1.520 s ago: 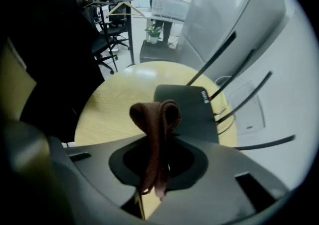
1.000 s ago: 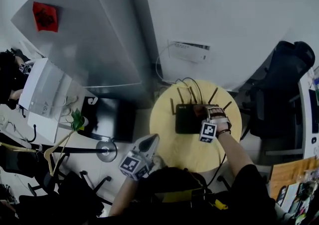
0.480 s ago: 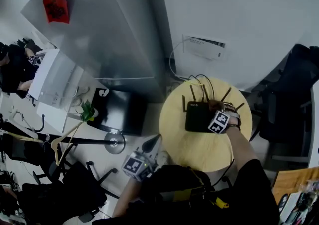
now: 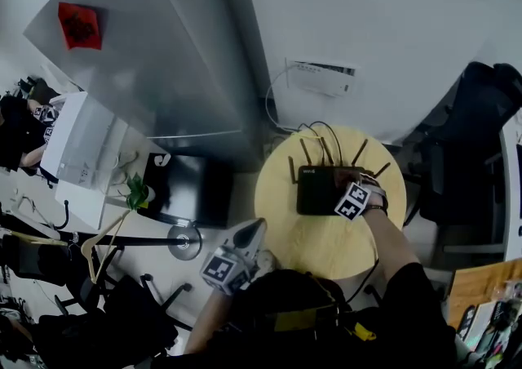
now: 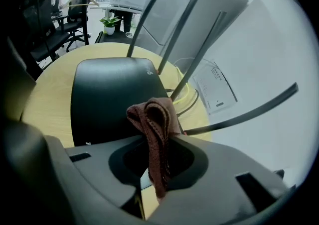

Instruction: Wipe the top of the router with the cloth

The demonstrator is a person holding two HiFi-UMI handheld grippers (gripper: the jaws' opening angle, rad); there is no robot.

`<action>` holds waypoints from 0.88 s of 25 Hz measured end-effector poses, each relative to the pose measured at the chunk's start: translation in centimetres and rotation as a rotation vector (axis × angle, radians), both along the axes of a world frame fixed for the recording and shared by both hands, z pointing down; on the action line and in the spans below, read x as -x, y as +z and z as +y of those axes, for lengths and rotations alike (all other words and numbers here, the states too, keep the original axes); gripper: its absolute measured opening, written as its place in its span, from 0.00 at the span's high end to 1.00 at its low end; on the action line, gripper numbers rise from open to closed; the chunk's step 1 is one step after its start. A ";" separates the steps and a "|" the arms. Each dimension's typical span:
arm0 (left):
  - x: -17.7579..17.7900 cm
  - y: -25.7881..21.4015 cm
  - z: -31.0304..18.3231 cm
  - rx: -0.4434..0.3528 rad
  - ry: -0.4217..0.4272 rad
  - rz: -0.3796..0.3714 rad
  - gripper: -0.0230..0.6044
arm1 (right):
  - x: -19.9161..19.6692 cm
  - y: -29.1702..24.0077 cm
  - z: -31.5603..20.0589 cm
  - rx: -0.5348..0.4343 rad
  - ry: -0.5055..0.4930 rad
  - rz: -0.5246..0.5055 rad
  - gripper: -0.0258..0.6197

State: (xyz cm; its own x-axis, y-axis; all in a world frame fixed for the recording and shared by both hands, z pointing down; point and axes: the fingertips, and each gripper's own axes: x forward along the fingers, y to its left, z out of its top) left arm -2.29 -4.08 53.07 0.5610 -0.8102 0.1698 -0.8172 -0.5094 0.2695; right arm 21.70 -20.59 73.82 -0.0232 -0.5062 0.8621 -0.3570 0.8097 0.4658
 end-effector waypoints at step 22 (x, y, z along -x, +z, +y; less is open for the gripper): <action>-1.5 -0.6 0.2 -0.038 0.102 0.054 0.96 | -1.5 0.5 7.0 0.090 0.011 0.041 0.86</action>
